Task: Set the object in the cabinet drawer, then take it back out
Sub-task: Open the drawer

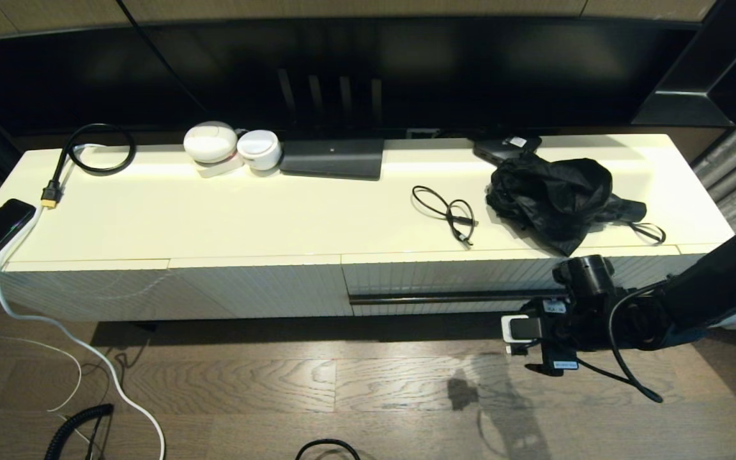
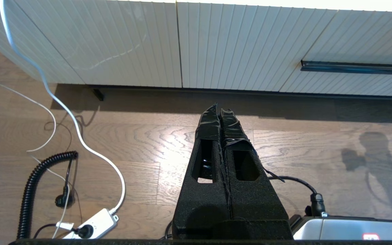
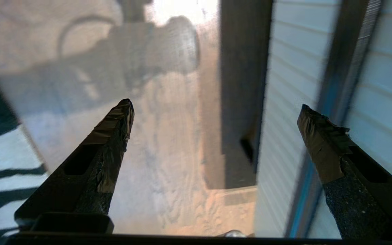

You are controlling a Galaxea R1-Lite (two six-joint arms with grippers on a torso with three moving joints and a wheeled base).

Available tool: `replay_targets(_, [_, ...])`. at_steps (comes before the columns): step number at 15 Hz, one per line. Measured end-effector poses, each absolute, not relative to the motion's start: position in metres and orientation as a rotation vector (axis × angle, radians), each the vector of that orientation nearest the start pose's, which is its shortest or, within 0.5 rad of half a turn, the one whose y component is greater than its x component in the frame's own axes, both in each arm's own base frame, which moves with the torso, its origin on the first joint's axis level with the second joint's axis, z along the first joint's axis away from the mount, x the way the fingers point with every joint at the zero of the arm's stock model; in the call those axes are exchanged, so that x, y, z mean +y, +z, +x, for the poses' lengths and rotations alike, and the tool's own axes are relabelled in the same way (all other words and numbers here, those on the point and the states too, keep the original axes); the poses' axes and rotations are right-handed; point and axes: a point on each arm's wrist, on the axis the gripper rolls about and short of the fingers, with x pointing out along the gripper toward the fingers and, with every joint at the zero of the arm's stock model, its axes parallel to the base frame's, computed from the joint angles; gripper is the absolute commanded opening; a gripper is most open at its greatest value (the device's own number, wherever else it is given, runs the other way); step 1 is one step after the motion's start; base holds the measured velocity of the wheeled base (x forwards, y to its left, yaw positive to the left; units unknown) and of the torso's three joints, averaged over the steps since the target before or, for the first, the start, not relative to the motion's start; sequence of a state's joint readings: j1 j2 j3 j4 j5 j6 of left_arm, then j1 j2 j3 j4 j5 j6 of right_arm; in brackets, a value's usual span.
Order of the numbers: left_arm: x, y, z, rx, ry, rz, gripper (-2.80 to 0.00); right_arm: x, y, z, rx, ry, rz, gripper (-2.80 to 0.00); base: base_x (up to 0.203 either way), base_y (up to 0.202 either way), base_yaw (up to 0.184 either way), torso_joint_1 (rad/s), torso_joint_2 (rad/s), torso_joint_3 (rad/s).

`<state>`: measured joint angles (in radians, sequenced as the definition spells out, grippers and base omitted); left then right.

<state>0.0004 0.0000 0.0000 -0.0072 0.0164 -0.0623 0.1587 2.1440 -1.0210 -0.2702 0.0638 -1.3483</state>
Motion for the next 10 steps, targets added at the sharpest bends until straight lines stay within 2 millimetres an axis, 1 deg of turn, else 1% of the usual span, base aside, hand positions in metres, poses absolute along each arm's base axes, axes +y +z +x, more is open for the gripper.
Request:
replay_targets(3, [0.0, 0.076, -0.023, -0.008, 0.016, -0.062, -2.8, 0.063, 0.052, 0.382, 0.541, 0.707, -1.279, 0.0, 0.0, 0.0, 0.0, 0.0, 0.0, 0.0])
replay_targets(6, [0.0, 0.076, -0.023, -0.008, 0.016, -0.062, -2.8, 0.065, 0.048, 0.396, 0.52, 0.691, -1.277, 0.0, 0.0, 0.0, 0.0, 0.0, 0.0, 0.0])
replay_targets(10, [0.0, 0.076, -0.023, -0.008, 0.016, -0.062, -2.8, 0.067, 0.043, 0.409, 0.505, 0.685, -1.277, 0.0, 0.0, 0.0, 0.0, 0.0, 0.0, 0.0])
